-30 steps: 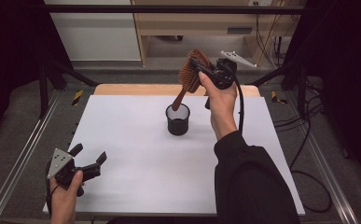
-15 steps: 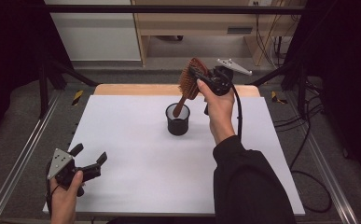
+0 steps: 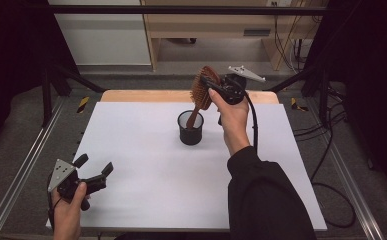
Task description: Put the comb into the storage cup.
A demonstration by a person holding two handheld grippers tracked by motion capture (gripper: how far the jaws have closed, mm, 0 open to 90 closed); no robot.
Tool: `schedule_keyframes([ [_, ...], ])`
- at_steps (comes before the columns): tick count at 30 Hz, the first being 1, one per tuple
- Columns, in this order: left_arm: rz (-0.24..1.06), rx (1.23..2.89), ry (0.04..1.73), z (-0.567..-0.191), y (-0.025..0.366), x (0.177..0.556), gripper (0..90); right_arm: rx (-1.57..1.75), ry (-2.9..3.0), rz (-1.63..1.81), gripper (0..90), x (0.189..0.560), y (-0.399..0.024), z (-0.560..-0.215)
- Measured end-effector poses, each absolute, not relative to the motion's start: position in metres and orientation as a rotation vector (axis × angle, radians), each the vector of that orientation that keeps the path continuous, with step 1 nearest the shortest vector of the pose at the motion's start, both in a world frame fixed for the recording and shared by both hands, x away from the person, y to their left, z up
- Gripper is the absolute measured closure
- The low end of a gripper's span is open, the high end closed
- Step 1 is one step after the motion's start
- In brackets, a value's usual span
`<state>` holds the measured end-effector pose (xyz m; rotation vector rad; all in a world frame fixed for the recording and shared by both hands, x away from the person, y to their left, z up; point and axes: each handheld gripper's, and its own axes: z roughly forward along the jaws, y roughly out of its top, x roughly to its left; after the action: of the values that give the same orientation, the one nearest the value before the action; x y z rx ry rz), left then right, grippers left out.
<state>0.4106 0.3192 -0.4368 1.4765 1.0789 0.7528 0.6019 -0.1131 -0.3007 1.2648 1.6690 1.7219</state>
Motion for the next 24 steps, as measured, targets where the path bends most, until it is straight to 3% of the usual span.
schedule_keyframes([
  [24,0.76,1.493,1.061,-0.437,0.317,0.411,2.6,1.307,1.699,1.693,51.6,0.609,-0.109,-0.32],
])
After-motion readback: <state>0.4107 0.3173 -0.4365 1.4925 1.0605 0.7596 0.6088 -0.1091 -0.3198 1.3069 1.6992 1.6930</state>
